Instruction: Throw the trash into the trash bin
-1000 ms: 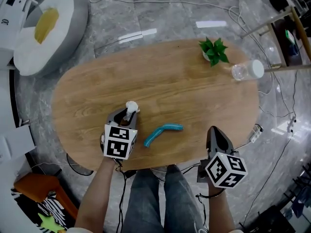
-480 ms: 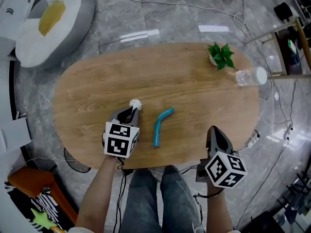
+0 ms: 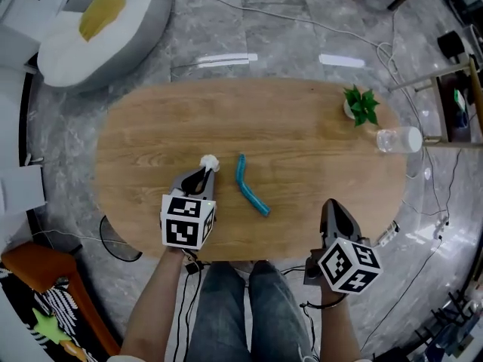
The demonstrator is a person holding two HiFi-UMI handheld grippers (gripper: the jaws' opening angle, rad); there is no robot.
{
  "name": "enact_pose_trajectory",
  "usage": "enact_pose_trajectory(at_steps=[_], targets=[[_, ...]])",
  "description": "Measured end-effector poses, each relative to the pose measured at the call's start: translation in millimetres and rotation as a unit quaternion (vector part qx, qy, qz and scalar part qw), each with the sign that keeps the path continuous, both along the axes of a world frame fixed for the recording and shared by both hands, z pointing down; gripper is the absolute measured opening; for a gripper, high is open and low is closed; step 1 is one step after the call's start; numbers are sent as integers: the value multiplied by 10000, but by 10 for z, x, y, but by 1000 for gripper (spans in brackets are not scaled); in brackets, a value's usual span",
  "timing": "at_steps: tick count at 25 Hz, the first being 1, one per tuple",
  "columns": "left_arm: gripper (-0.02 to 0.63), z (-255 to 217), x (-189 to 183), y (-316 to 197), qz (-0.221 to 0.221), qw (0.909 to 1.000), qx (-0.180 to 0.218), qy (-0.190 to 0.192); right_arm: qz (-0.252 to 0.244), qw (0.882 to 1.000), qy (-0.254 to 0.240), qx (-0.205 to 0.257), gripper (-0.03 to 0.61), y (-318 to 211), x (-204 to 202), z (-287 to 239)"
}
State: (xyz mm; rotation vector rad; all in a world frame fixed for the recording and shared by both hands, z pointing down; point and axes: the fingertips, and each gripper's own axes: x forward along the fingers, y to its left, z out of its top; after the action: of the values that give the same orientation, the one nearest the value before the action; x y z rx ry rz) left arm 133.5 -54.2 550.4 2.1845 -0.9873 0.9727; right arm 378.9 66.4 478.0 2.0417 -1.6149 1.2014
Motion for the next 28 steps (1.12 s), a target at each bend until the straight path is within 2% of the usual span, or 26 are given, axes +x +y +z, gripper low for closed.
enact_pose_trajectory(at_steps=[9, 17, 21, 28], targets=[[23, -186, -777, -26, -952, 9953, 165, 70, -963, 9952, 10, 180, 2, -523, -627, -132], [23, -401, -1647, 79, -2005, 9790, 355, 103, -2009, 9792, -5, 280, 2, -922, -1411, -219], [23, -476, -2206, 281, -2666, 9629, 408, 54, -2754, 9609, -1, 297, 2, -1070, -1950, -269], [23, -588, -3189, 821, -3838, 9221, 498, 1, -3996, 9158, -7, 399, 2, -1129, -3034, -384]])
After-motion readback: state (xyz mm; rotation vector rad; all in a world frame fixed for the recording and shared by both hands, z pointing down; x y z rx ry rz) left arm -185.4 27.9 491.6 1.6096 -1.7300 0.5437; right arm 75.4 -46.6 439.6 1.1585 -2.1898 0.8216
